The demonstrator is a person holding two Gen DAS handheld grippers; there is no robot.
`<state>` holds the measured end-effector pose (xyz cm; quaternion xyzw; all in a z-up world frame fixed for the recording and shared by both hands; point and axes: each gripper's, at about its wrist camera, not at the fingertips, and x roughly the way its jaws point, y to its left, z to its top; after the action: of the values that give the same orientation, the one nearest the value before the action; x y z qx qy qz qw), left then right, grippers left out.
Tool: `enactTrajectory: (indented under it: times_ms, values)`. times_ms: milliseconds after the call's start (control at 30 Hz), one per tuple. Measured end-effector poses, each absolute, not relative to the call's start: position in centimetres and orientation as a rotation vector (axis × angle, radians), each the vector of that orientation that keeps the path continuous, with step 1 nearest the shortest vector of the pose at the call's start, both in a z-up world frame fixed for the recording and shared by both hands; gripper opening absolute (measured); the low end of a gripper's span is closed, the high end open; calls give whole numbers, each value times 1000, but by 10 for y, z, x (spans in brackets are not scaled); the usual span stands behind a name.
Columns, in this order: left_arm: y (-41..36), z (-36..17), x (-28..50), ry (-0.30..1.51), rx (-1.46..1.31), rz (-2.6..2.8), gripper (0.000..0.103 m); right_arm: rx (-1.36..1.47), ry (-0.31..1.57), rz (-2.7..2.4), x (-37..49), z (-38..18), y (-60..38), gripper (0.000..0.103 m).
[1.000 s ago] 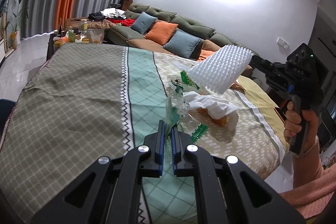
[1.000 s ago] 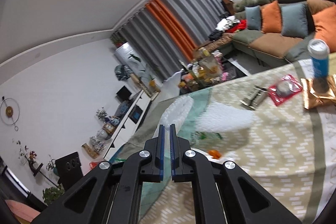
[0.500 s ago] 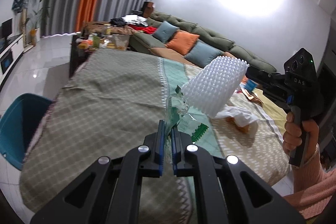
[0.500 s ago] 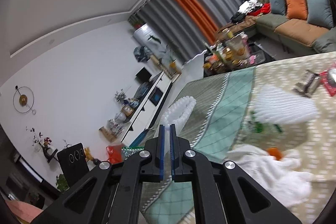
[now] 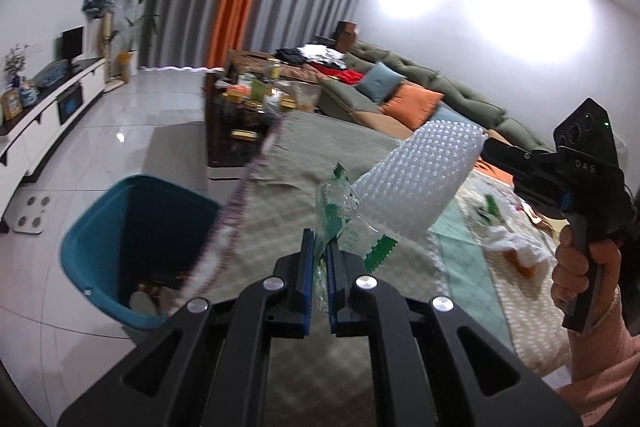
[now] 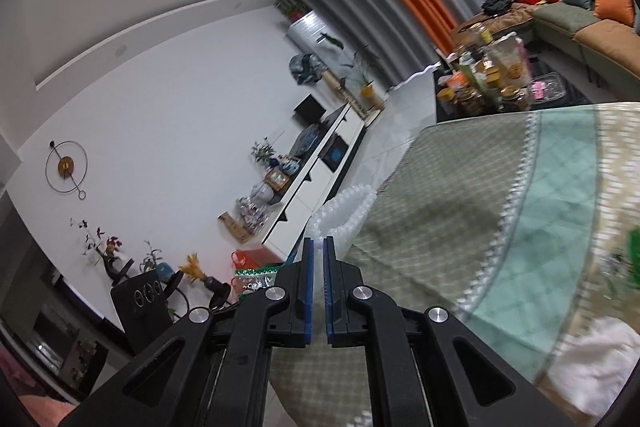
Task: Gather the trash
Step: 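Carry the wrapper to the teal bin and open the left tool while the right tool drops the foam mesh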
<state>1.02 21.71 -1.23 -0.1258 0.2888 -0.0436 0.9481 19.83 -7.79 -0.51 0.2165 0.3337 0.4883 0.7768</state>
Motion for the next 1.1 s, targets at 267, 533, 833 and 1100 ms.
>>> enactTrajectory:
  times_ms: [267,533,833,1100]
  values:
    - [269,-18,13,594,-287,40,8,431,742,1135,204,-2,-26,5]
    - [306,-31,18,626,-306,133,8,392,788,1174,211,-10,27,5]
    - [339,-61,34,696,-351,188,8,330,882,1150,224,-37,79,5]
    - [358,-81,45,744,-386,211,8,257,938,1114,230,-56,112,5]
